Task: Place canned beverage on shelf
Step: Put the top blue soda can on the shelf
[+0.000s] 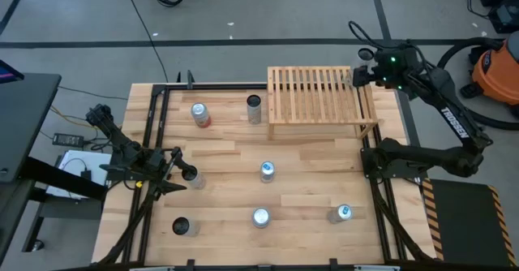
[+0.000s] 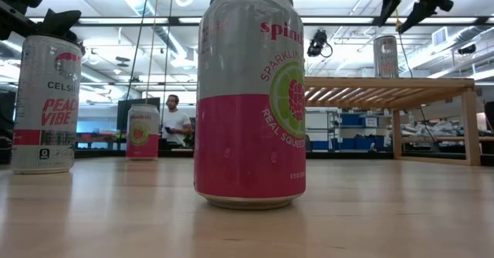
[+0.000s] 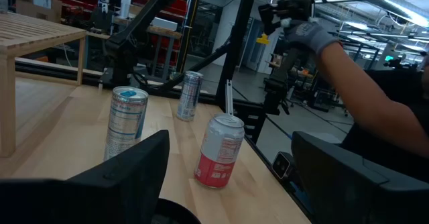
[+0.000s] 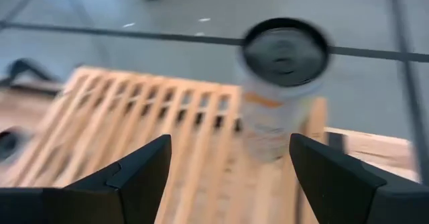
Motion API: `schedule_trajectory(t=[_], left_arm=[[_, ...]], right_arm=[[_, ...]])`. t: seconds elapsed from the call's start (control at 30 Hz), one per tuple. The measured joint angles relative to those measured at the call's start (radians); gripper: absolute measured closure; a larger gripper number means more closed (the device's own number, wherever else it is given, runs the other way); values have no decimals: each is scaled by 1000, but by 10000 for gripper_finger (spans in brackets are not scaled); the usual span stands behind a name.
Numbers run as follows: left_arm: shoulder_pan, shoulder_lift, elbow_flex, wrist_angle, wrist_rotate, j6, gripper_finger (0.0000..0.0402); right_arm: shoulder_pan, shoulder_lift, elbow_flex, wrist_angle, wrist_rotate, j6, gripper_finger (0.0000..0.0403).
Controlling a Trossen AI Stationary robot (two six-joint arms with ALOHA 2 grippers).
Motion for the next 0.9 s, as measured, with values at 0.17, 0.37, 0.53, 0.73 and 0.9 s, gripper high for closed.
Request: schedule_trajectory(t=[0.17, 0.37, 0.53, 0.73, 0.9], left_arm=[[0, 0, 0, 0, 0, 0, 86], [0, 0, 0, 0, 0, -1, 86], [0, 0, 0, 0, 0, -1, 86], [0, 0, 0, 0, 0, 0, 86], [0, 0, 0, 0, 0, 0, 86]], right_arm=[[22, -51, 0, 1, -133, -62, 91], [65, -106, 0, -22, -196, -70, 91], [94, -145, 0, -29, -243, -65, 91], [108, -158, 0, -46, -261, -47, 91], [108, -155, 0, -36, -256, 17, 91]])
